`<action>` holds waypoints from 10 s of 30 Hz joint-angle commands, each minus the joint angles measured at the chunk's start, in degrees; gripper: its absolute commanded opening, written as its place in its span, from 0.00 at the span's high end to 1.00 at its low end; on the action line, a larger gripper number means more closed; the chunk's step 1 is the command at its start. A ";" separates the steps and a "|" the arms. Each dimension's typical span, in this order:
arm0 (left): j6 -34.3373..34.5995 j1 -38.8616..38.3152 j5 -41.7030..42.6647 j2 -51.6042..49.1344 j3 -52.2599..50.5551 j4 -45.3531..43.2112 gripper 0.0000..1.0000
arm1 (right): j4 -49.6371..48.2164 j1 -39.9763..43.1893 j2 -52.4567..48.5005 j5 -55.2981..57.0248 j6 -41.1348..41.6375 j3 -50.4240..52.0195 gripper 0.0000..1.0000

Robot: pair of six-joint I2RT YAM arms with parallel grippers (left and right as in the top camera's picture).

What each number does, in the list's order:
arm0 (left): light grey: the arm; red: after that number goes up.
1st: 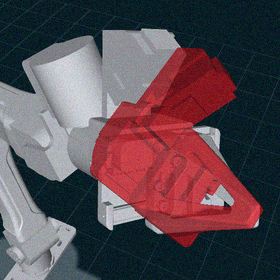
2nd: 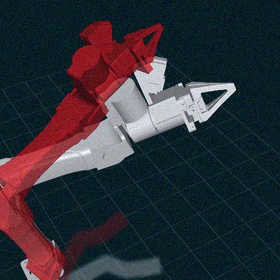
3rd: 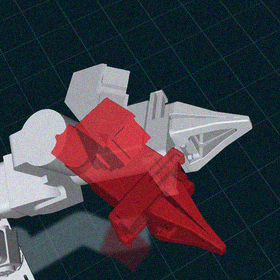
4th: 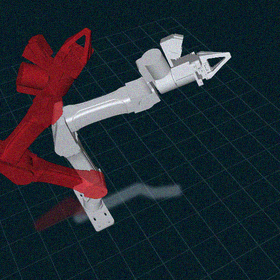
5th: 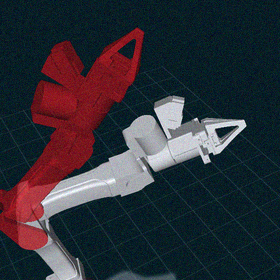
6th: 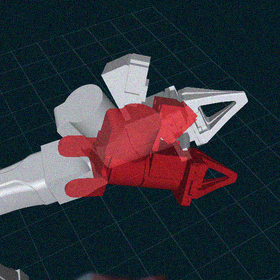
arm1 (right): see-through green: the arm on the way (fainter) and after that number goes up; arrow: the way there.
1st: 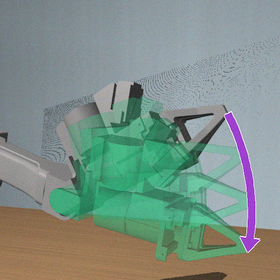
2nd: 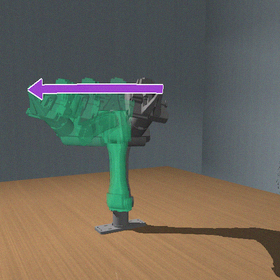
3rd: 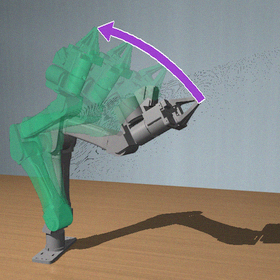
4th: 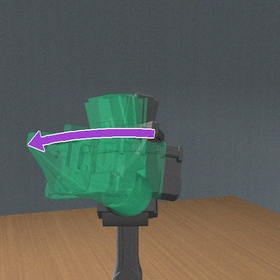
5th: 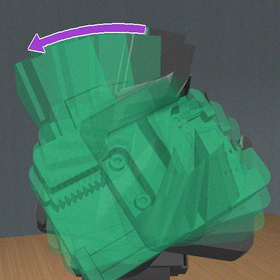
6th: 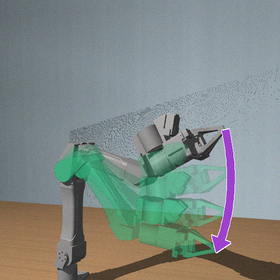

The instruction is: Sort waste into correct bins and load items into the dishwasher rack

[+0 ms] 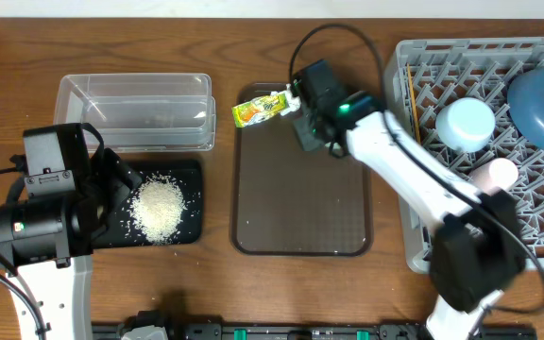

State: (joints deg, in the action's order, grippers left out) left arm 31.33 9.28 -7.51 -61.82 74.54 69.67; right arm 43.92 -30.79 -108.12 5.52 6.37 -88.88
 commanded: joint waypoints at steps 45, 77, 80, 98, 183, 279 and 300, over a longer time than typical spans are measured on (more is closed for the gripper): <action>0.28 0.20 -0.50 0.04 0.70 0.17 0.03 | -18.60 85.46 17.33 -80.76 2.89 26.80 0.99; 0.26 0.20 -0.50 0.04 0.70 0.17 0.03 | -8.07 90.03 25.27 -62.73 11.52 26.77 0.55; 0.28 0.20 -0.50 0.04 0.70 0.17 0.03 | -7.08 90.03 28.65 -59.69 12.52 26.77 0.40; 0.26 0.20 -0.50 0.04 0.70 0.17 0.02 | -13.84 66.64 33.57 -37.81 9.25 26.64 0.43; 0.28 0.20 -0.50 0.04 0.70 0.17 0.03 | -11.87 89.66 19.43 -66.53 12.52 25.94 0.99; 0.26 0.20 -0.50 0.04 0.70 0.17 0.03 | -19.34 82.53 19.30 -67.54 6.86 30.08 0.99; 0.26 0.20 -0.50 0.04 0.70 0.17 0.03 | -8.57 91.38 19.56 -69.37 8.57 30.08 0.99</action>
State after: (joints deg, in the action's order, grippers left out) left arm 31.33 9.28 -7.49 -61.82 74.54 69.67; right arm 33.06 58.59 -88.64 -66.65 14.96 -59.09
